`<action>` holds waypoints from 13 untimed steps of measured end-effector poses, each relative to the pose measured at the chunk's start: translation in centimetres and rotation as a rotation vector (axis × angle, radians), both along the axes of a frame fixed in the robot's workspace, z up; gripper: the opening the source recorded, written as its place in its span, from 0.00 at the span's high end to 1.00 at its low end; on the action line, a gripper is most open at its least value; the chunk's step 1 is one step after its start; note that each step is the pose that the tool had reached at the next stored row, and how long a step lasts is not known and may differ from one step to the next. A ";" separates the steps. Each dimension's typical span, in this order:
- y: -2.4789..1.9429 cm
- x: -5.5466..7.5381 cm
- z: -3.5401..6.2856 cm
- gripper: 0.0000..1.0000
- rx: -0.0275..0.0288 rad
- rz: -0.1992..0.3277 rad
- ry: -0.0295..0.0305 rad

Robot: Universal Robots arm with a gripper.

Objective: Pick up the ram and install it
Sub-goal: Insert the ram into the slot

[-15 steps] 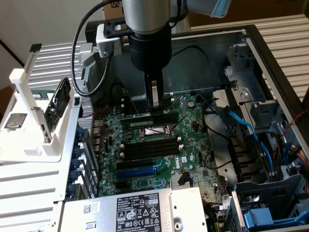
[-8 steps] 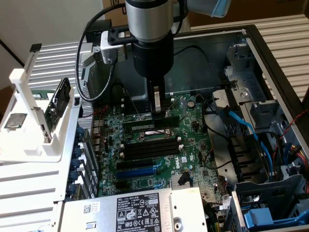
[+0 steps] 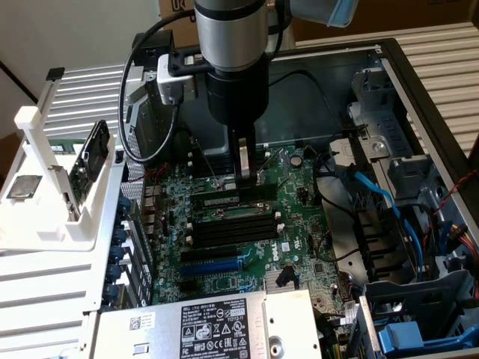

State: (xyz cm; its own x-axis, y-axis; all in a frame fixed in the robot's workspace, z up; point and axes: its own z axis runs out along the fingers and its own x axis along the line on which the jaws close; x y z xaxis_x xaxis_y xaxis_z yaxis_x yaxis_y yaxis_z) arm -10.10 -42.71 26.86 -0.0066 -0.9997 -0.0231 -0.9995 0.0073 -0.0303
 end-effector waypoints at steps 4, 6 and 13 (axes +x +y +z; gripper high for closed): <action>-0.51 0.0 -0.55 0.87 0.0000 0.014 0.0025; -0.65 0.0 -0.94 0.87 -0.0002 0.021 0.0054; -0.87 0.1 -1.74 0.87 0.0000 0.032 0.0185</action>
